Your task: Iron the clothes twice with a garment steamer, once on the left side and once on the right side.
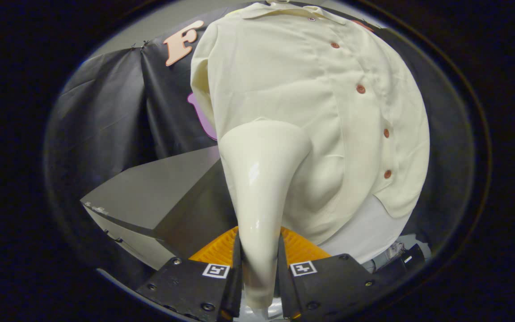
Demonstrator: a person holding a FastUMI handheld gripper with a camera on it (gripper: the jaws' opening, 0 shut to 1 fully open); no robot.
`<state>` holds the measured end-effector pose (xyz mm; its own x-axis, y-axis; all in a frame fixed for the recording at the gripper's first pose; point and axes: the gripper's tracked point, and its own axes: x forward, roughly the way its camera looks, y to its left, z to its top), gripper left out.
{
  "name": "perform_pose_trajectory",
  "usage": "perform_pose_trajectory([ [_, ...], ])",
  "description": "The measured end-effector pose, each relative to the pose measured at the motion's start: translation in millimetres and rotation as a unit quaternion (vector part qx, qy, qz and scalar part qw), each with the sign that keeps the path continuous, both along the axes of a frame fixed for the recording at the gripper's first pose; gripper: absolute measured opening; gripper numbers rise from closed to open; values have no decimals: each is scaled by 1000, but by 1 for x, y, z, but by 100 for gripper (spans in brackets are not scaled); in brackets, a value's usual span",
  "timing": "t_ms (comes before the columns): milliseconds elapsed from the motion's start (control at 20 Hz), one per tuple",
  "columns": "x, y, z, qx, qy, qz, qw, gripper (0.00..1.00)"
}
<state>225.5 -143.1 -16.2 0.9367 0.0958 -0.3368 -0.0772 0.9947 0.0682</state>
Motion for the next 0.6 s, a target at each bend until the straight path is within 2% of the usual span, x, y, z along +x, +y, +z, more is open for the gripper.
perform_pose_trajectory([
  [350, -42, 16, 43, 4, 4, 4, 1000, 35],
  [600, -29, 2, 69, -8, -2, -9, 1000, 35],
])
